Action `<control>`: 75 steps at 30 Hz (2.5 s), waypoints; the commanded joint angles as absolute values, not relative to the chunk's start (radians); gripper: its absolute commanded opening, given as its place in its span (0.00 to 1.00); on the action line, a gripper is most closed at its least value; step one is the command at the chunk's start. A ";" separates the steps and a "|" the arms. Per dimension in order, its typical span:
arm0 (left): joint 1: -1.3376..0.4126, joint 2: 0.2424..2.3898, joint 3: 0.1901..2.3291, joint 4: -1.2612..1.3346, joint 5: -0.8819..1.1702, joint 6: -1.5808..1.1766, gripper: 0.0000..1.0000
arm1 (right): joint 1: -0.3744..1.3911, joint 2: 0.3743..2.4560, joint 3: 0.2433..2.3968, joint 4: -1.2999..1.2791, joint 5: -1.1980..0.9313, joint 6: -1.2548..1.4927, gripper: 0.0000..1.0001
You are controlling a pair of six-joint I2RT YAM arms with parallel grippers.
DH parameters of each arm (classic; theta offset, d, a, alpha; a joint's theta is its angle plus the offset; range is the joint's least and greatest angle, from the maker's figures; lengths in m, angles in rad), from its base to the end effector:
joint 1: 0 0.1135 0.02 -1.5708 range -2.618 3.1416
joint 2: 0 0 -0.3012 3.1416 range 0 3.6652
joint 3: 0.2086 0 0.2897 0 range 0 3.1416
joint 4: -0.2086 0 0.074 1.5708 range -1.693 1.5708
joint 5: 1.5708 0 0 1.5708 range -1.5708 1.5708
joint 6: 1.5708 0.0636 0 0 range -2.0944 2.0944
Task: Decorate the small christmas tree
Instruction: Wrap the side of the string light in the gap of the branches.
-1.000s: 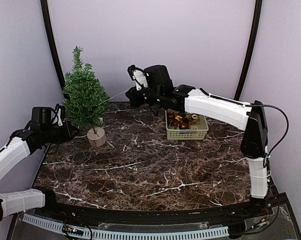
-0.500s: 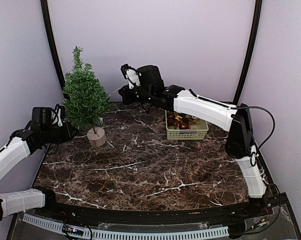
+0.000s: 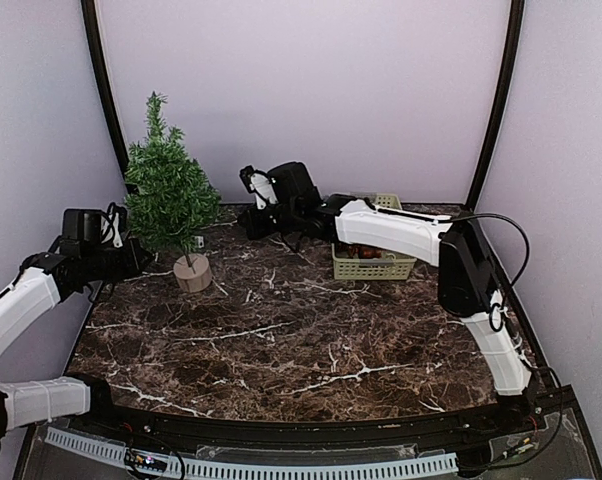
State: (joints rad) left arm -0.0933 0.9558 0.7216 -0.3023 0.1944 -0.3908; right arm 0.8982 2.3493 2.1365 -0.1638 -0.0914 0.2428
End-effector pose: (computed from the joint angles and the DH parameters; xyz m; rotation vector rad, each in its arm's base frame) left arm 0.2508 -0.0358 0.2824 -0.1990 2.1259 -0.4925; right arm 0.3997 0.5112 0.2762 -0.7168 1.9115 0.8277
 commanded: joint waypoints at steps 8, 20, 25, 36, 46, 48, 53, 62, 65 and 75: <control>0.073 1.041 0.798 -0.234 0.285 -0.284 0.00 | 0.946 2.327 2.000 -0.088 -0.211 0.250 0.00; 0.086 0.925 0.931 -0.499 0.143 -0.228 0.58 | 0.995 2.241 1.926 -0.010 -0.164 0.289 0.00; 0.045 0.777 0.914 -0.593 0.246 -0.280 0.64 | 0.996 2.200 1.898 -0.003 -0.133 0.284 0.00; -0.314 0.836 0.885 -0.425 0.163 -0.468 0.72 | 0.995 2.151 1.884 -0.018 -0.065 0.261 0.00; -0.325 0.948 0.895 -0.326 0.047 -0.436 0.73 | 0.997 2.097 1.876 -0.032 -0.034 0.225 0.00; -0.325 0.952 0.890 -0.316 0.017 -0.436 0.66 | 1.000 2.095 1.881 -0.037 -0.037 0.215 0.00; -0.325 0.959 0.867 -0.286 -0.056 -0.451 0.49 | 1.012 2.088 1.887 -0.060 -0.006 0.176 0.00; -0.325 0.960 0.833 -0.248 -0.083 -0.453 0.22 | 1.010 2.162 2.002 -0.128 0.035 0.154 0.00; -0.325 0.960 0.824 -0.240 -0.077 -0.450 0.15 | 1.009 2.203 2.055 -0.149 0.047 0.154 0.00; -0.324 0.954 0.795 -0.212 -0.046 -0.439 0.00 | 0.995 2.261 2.200 -0.149 0.082 0.117 0.00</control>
